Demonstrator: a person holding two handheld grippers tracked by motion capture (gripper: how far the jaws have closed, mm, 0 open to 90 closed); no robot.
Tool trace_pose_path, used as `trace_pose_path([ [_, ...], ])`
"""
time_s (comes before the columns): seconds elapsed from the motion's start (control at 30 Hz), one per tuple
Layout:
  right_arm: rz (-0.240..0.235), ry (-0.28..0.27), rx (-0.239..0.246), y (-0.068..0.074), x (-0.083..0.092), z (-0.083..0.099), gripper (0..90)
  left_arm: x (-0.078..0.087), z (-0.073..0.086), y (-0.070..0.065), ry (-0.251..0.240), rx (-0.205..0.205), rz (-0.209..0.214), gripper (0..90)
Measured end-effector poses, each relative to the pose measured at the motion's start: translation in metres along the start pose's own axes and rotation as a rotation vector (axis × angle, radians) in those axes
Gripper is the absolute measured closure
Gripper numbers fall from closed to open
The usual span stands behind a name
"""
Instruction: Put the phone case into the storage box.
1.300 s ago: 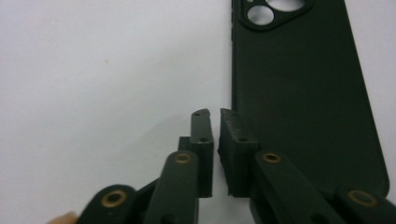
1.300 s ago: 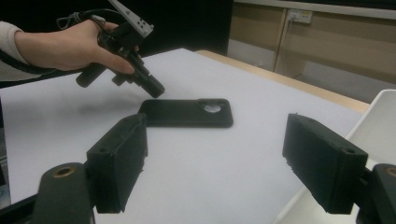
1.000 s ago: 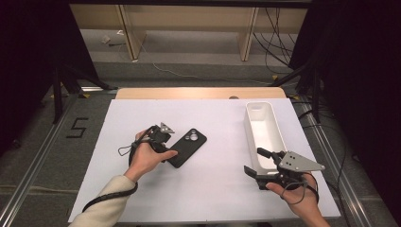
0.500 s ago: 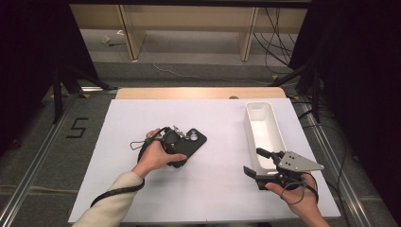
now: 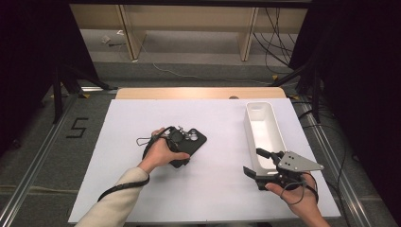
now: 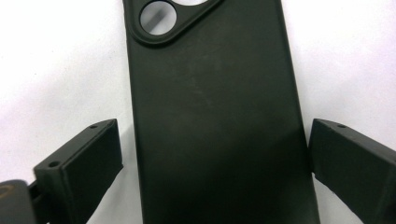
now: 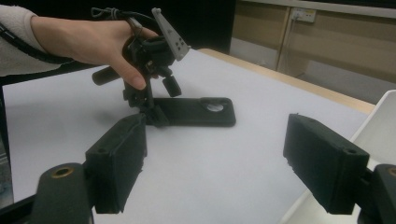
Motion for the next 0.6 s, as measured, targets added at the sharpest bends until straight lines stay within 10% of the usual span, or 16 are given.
trace_pose_path([
  [0.6, -0.002, 0.005, 0.006, 0.0006, -0.0007, 0.0001, 22.5, -0.0026, -0.0010, 0.0032, 0.029, 0.034, 0.042, 2.7],
])
Point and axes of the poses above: each handheld gripper's, and its own axes: x roughly backward along the jaws, z roughly out of its underside, y roughly to its left, the point moved 4 cm from there along -x, roughly forward along the jaws, and after that the axes turned 9 degrees about y, right-handed, at the moved point
